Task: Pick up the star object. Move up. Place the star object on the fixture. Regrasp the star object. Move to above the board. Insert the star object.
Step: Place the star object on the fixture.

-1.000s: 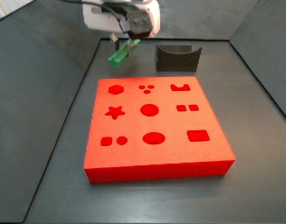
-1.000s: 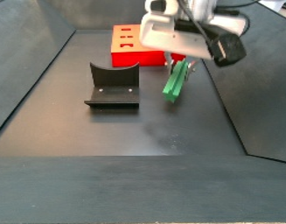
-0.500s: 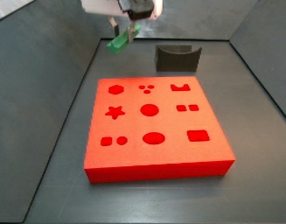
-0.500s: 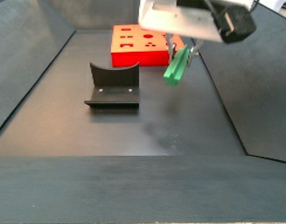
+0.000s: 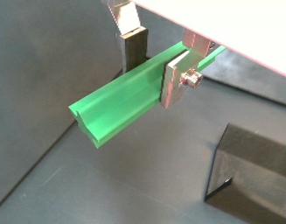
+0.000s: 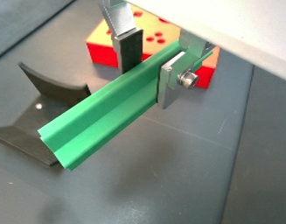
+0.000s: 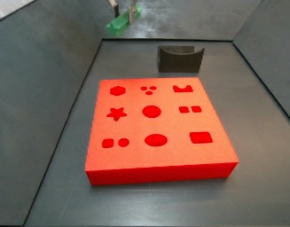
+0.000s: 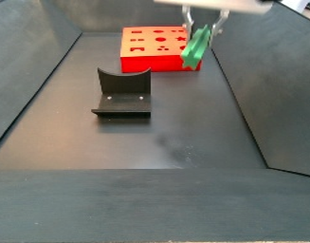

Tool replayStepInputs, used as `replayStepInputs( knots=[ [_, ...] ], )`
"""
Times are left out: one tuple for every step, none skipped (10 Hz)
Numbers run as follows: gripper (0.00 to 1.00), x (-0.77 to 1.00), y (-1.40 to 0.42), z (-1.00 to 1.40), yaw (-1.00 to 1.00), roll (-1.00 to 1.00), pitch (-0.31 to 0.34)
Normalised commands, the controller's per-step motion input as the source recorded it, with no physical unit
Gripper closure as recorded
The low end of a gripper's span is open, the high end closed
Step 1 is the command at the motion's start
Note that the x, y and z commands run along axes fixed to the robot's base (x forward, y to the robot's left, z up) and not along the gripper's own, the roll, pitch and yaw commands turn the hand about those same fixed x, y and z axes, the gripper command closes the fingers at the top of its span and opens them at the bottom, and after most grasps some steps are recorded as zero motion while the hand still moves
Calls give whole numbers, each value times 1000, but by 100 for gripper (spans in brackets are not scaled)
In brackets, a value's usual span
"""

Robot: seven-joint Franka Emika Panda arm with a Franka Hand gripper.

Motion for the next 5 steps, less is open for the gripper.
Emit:
replayStepInputs(
  knots=[
    [100, -7, -7, 553, -7, -112, 54],
    [100, 1, -6, 399, -12, -123, 64],
    [100, 7, -4, 247, -17, -133, 76],
    [100, 1000, -423, 189, 1000, -407, 78],
    [100, 1000, -414, 149, 1000, -406, 91]
  ],
)
